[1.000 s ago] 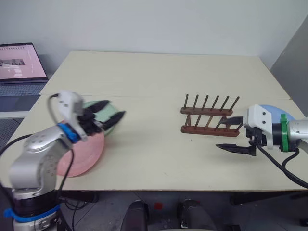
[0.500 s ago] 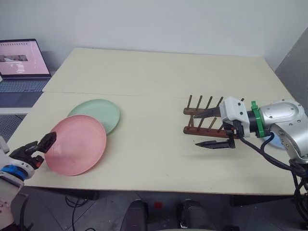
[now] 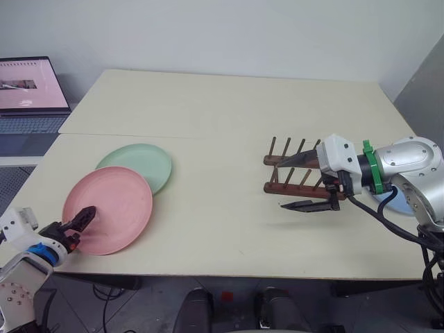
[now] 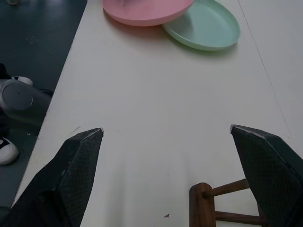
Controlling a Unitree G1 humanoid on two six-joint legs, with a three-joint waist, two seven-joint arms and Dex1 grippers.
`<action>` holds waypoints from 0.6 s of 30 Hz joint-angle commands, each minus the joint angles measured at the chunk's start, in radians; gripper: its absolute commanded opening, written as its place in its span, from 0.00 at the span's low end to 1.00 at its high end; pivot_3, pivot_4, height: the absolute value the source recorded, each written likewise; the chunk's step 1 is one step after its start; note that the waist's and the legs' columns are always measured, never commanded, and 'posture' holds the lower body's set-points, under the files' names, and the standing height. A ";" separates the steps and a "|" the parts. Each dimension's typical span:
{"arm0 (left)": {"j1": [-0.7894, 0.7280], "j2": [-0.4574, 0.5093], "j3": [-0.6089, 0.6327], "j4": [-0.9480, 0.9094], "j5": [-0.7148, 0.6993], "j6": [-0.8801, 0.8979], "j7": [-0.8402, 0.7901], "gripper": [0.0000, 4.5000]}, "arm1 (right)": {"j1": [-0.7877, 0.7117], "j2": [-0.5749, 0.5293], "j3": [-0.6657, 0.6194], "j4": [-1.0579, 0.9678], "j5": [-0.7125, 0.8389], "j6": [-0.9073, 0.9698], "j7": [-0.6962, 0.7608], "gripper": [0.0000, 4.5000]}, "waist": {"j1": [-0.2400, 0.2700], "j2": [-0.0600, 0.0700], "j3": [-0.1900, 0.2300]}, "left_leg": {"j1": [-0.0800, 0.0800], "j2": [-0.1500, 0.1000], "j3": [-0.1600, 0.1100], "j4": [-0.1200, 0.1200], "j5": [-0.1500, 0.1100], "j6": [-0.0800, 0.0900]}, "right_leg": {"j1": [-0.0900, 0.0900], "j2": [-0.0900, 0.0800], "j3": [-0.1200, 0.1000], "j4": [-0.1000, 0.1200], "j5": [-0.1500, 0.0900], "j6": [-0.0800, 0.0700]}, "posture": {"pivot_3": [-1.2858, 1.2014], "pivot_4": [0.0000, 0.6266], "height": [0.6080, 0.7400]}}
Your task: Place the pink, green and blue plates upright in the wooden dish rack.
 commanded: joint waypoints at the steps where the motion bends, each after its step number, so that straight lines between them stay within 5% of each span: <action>1: 0.002 0.017 -0.001 -0.005 0.004 -0.020 0.008 0.59 | -0.028 0.001 -0.024 -0.042 0.030 0.007 0.006 1.00 | 0.000 0.000 0.000 | 0.000 0.000 0.000 0.000 0.000 0.000 | 0.000 0.000 0.000 0.000 0.000 0.000 | 0.52 0.24 1.00; 10: 0.045 0.001 0.069 -0.111 -0.105 0.028 0.040 0.01 | -0.029 0.011 -0.023 -0.050 0.041 0.007 -0.003 1.00 | 0.000 0.000 0.000 | 0.000 0.000 0.000 0.000 0.000 0.000 | 0.000 -0.002 0.000 -0.001 0.000 0.000 | 0.52 0.24 1.00; 18: -0.114 0.018 0.063 -0.280 -0.374 0.141 0.184 0.01 | -0.038 0.044 -0.021 -0.040 0.026 -0.023 -0.022 1.00 | 0.009 -0.001 0.001 | -0.001 0.000 -0.002 0.000 0.000 0.000 | 0.000 -0.002 0.000 -0.001 -0.001 0.001 | 0.52 0.24 1.00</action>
